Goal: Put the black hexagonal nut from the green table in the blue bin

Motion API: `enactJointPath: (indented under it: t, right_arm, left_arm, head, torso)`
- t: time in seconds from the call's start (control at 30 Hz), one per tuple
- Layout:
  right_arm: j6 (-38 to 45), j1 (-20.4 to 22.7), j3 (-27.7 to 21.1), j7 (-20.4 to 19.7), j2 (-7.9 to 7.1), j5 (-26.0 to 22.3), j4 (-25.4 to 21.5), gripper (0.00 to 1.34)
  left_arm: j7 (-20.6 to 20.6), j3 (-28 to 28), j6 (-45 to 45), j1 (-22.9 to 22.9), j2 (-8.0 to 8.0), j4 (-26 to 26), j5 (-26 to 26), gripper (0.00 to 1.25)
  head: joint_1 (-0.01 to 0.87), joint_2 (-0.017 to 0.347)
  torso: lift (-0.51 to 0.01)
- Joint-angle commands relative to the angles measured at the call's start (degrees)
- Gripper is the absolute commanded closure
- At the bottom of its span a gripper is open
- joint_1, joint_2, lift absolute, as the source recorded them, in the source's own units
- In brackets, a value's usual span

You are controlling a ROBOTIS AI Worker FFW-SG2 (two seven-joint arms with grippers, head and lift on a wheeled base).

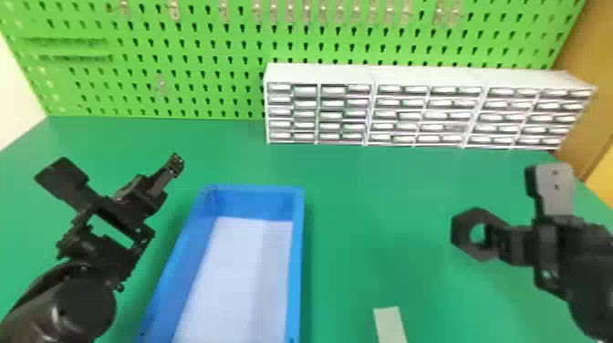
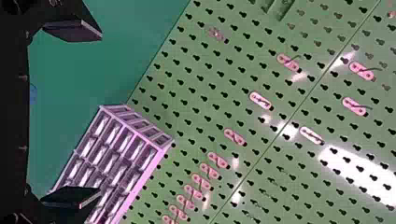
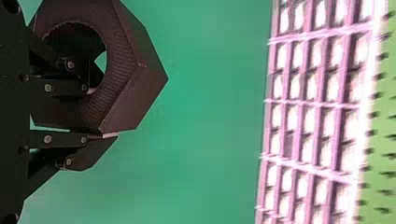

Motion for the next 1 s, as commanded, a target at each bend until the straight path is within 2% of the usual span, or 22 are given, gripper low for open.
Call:
enactJointPath:
  t: [0.0,0.13,0.47,0.6,0.8,0.97]
  right_arm:
    - [-6.0,-1.1,1.8,0.0,0.18,0.9,0.0,0.93]
    - [-11.9,-2.6,2.9,0.0,0.44,1.1,0.8,0.93]
    - [-25.7,-6.4,6.2,0.0,0.18,-6.3,5.4,0.93]
    - [-30.3,-8.0,7.9,0.0,0.62,-11.0,8.4,0.93]
    - [-32.8,-10.6,12.0,0.0,1.14,-17.9,12.7,0.93]
    - [-34.6,-12.6,16.9,0.0,0.70,-23.0,15.6,0.93]
  left_arm:
    - [0.0,-0.2,0.0,-0.1,-0.09,0.0,-0.1,0.11]
    - [0.0,-0.3,0.0,-0.2,0.00,0.0,-0.3,0.11]
    - [0.0,-0.3,0.1,-0.2,-0.09,0.0,-0.7,0.11]
    - [0.1,-0.3,0.1,-0.3,0.00,0.0,-0.7,0.11]
    - [0.0,-0.3,0.0,-0.4,0.00,0.0,-0.8,0.11]
    - [0.0,-0.3,0.1,-0.3,-0.09,0.0,-0.9,0.11]
  head:
    - [0.666,0.032]
    - [0.666,0.032]
    - [0.666,0.032]
    - [0.666,0.032]
    - [0.666,0.032]
    - [0.666,0.032]
  torso:
    - [-0.100]
    - [-0.100]
    - [-0.100]
    - [-0.100]
    - [-0.100]
    - [-0.100]
